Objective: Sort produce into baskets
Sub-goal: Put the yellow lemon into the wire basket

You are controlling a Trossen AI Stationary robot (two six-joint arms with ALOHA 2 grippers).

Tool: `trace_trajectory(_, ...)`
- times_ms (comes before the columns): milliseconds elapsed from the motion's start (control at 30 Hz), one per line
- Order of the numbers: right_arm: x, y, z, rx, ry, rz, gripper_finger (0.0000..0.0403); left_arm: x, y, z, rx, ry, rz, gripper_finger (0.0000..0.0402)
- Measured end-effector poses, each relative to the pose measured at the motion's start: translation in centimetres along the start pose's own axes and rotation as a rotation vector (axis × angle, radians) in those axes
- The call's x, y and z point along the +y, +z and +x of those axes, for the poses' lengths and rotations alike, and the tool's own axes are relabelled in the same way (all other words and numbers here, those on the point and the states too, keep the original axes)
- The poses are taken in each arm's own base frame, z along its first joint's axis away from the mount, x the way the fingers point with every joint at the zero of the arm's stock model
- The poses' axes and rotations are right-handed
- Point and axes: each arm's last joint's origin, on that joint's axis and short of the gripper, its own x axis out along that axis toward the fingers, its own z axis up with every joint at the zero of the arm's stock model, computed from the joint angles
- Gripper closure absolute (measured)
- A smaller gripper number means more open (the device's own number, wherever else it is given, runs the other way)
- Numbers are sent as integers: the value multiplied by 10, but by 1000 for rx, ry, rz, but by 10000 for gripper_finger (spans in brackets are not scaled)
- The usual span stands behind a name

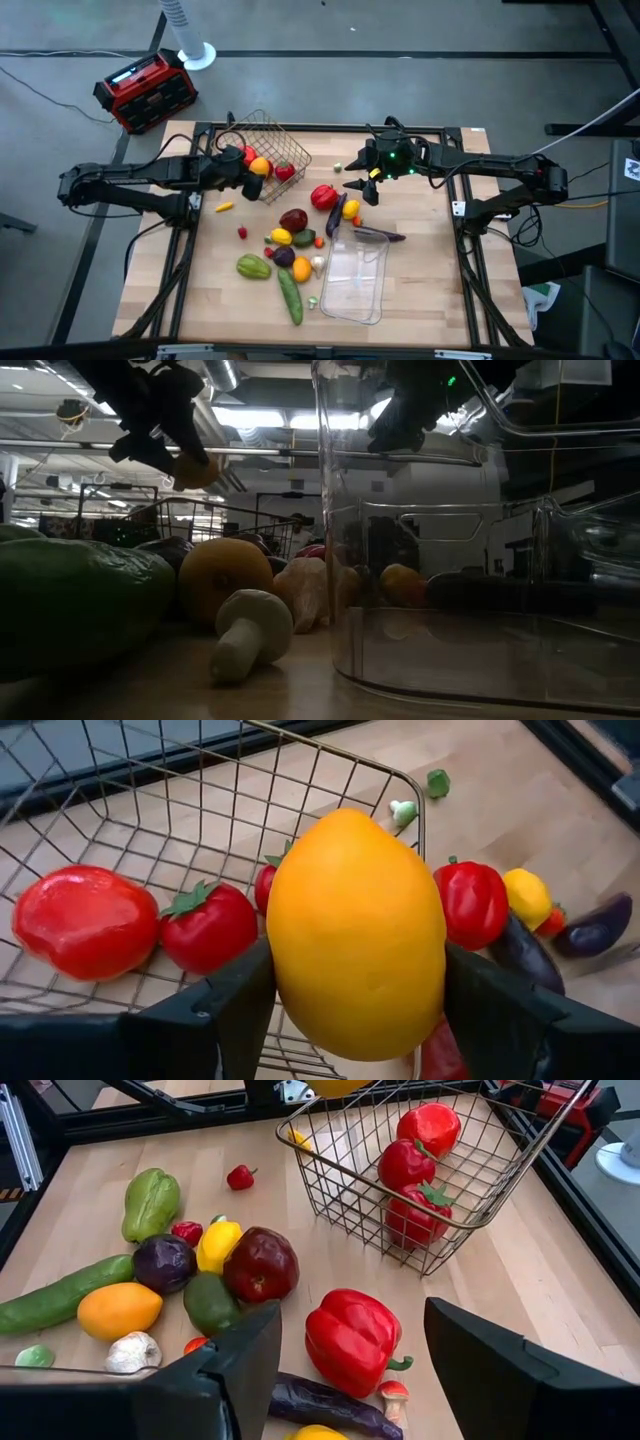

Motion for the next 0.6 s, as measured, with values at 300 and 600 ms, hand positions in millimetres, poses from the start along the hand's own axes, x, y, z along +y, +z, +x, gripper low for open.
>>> trace_trajectory(300, 0, 0, 0, 0, 0, 0, 161, 0, 0, 0, 2, 1, 20, 150)
trace_trajectory(600, 0, 0, 0, 0, 0, 0, 161, 0, 0, 0, 4, -1, 89, 120)
